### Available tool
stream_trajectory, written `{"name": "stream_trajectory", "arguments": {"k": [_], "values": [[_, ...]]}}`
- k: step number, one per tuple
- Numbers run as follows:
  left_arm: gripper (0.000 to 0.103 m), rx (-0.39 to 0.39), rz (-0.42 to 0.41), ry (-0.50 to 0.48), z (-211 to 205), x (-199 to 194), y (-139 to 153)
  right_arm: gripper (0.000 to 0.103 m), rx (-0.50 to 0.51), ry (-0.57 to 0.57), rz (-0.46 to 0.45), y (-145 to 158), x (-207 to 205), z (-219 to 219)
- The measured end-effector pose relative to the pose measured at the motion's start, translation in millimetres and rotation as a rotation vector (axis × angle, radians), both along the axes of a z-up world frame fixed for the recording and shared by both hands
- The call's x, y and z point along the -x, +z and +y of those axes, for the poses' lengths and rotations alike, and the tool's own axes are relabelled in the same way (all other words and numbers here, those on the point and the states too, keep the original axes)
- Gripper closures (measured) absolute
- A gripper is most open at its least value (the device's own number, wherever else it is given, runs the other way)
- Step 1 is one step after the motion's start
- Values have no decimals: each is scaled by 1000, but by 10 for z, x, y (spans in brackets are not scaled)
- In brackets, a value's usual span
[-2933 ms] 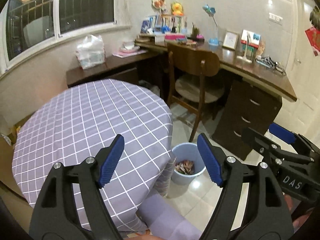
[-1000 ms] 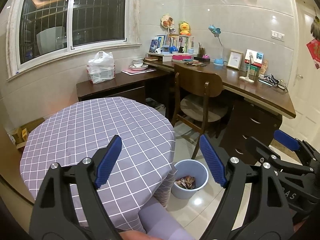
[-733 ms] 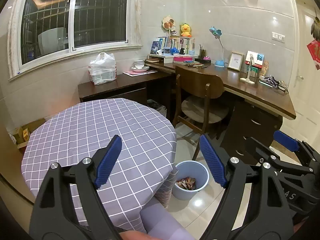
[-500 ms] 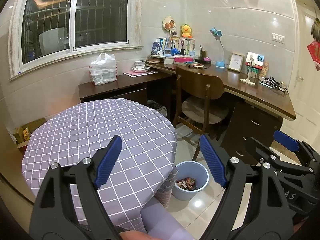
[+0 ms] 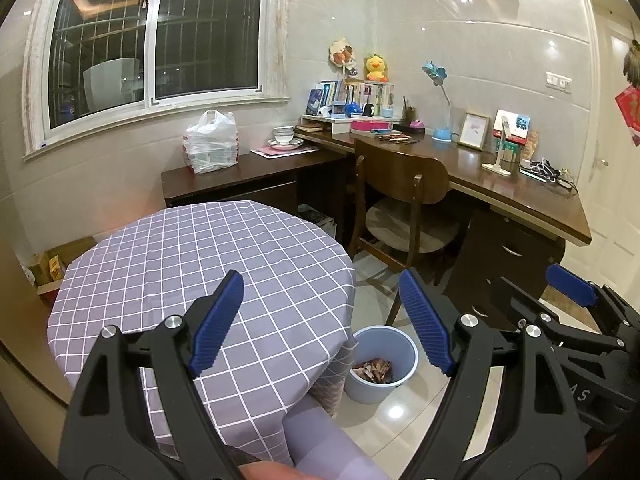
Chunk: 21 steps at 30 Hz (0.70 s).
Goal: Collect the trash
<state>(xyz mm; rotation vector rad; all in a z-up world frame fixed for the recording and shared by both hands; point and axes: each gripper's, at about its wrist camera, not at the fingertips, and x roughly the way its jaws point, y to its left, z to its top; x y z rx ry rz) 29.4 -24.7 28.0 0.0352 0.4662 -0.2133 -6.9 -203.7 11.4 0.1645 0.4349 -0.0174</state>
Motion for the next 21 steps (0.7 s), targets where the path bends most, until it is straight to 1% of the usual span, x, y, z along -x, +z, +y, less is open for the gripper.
{"name": "stream_trajectory", "arguments": {"k": [21], "values": [[24, -6, -3, -2, 36, 37, -1, 16, 2, -18, 5, -9, 69, -17]]}}
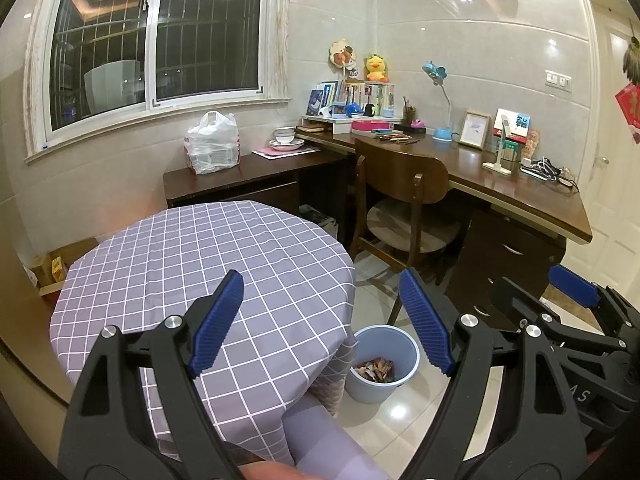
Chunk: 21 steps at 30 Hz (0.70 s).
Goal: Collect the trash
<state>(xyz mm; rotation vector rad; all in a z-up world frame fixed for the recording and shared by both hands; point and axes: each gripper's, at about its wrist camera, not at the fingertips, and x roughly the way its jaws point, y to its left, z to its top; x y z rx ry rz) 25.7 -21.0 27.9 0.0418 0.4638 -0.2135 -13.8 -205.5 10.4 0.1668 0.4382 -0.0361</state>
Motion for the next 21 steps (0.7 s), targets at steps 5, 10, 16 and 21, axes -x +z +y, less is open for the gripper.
{"name": "stream_trajectory", "arguments": {"k": [5, 10, 16, 21], "values": [[24, -3, 5, 1, -8, -8, -6, 16, -2, -4, 7, -12, 1, 1], [24, -1, 5, 0, -8, -12, -6, 16, -5, -3, 8, -18, 11, 6], [24, -6, 6, 2, -16, -2, -7, 16, -3, -5, 11, -14, 9, 15], [24, -1, 6, -1, -9, -1, -6, 16, -1, -5, 10, -12, 11, 19]]}}
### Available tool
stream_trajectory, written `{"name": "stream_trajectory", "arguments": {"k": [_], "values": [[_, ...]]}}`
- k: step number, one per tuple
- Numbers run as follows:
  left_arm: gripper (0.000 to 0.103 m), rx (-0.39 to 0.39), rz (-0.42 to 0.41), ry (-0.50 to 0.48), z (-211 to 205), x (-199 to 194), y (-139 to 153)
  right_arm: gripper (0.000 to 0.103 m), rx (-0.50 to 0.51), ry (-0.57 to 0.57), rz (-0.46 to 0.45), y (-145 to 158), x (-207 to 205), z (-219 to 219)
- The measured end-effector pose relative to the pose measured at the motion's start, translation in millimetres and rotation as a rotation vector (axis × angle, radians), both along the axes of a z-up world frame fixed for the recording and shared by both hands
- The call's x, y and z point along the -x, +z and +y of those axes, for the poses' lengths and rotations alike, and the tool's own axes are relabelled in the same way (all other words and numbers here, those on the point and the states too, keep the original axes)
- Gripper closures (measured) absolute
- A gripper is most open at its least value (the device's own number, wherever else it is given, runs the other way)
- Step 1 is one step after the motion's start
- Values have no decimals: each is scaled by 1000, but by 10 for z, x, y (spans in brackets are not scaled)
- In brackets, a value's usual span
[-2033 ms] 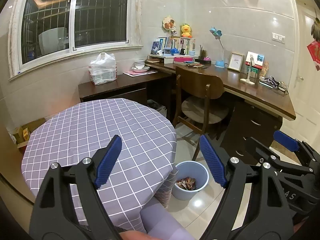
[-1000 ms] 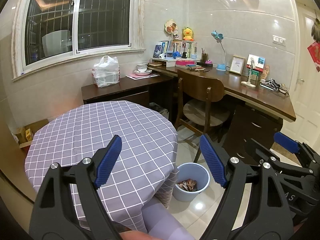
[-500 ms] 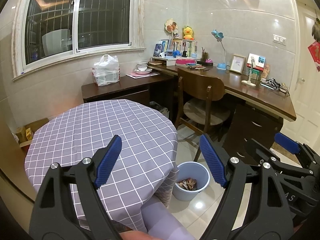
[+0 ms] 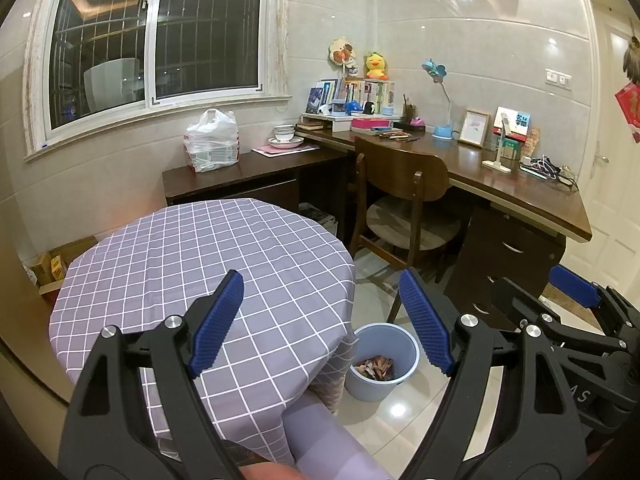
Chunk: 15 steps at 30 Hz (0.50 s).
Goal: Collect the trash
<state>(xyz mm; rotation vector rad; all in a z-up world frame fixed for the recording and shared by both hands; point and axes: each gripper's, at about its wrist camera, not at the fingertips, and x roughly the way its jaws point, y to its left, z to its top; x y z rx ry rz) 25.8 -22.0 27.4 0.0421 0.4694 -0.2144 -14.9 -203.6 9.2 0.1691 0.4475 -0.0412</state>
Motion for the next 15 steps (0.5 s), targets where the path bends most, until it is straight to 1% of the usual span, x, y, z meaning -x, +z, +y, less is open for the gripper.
{"name": "stream_trajectory", "arguments": {"k": [4, 8, 12, 15], "values": [[24, 0, 11, 5, -2, -22, -25, 16, 0, 3, 8, -15, -21, 12], [22, 4, 39, 20, 52, -81, -78, 15, -1, 12, 27, -46, -91, 60], [20, -1, 58, 70, 241, -167, -148, 14, -5, 44, 55, -94, -253, 166], [17, 3, 86, 112, 453, -289, -215, 14, -1, 91, 87, -145, -443, 359]]}}
